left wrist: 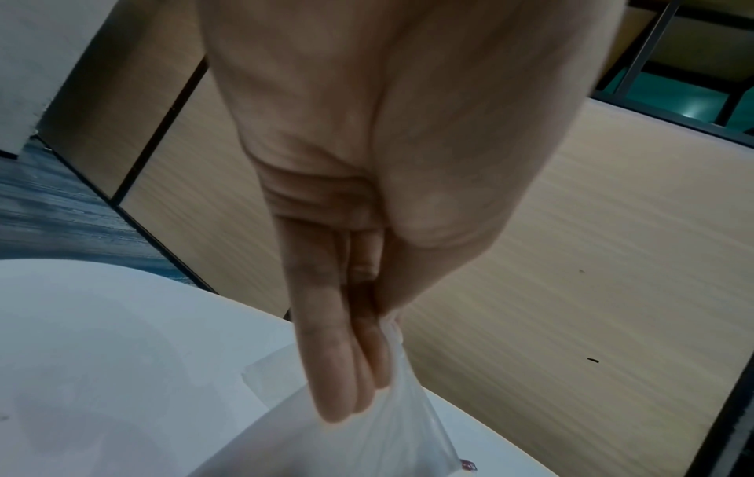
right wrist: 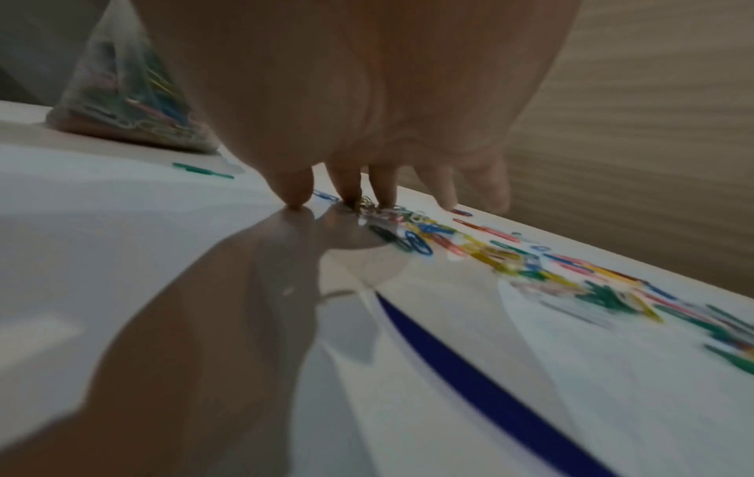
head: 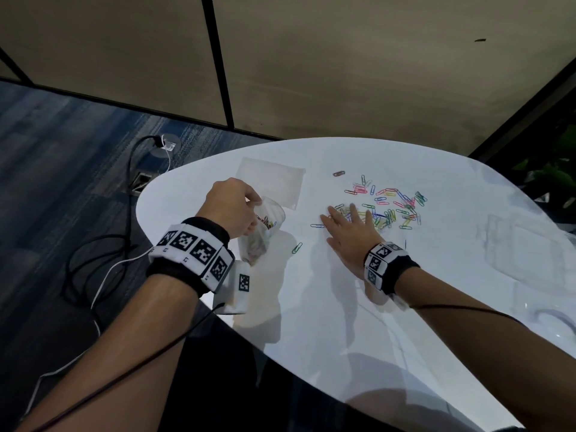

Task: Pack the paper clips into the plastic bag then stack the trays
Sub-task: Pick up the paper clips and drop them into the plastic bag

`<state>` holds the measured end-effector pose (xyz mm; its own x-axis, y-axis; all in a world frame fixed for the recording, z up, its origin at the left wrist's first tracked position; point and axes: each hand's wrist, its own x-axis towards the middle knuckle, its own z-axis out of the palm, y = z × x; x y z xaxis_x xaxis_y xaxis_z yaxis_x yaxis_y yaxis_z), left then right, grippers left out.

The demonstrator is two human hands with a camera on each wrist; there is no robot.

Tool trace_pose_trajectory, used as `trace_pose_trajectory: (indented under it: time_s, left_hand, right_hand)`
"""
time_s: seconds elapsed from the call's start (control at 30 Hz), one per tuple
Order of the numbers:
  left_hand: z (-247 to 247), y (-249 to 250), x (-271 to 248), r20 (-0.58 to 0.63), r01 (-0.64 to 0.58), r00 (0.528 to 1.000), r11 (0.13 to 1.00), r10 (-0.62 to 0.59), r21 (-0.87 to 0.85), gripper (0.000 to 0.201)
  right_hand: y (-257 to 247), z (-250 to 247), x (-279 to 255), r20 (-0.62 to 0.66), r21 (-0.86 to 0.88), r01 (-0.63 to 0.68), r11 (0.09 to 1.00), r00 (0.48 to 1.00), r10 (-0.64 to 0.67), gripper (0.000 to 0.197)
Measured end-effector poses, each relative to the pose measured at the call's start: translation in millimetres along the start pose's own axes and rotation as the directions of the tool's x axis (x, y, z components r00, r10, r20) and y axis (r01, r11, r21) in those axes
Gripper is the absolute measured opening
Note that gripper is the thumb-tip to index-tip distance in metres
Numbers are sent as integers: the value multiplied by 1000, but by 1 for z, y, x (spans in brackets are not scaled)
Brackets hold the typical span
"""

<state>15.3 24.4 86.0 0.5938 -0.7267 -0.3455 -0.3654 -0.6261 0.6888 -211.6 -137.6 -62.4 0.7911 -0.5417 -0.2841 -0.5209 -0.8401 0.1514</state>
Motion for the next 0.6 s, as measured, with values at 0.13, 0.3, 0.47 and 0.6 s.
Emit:
trace_pose_trajectory:
  time_s: [0.13,0.3,0.47,0.6]
  left_hand:
    - [1,-1,0,5,-7,1000,1000,7,0,17]
    - [3,2,0,19,-12,1000,1000,12,17,18]
    - [15,7,4,48,-44,998,997,41,66,25]
    - [23,11,3,70,-57,996,997,53,60,24]
  right_hand:
    - [8,7,-2,19,79,-49,996,999,48,71]
    - [15,-6,1,-29,158,-111,981,993,117,16]
    - [39,-29,-7,48,685,-375,625,879,475,13]
    - [41,-50,-14,381,924,-327,-197,817,433,9]
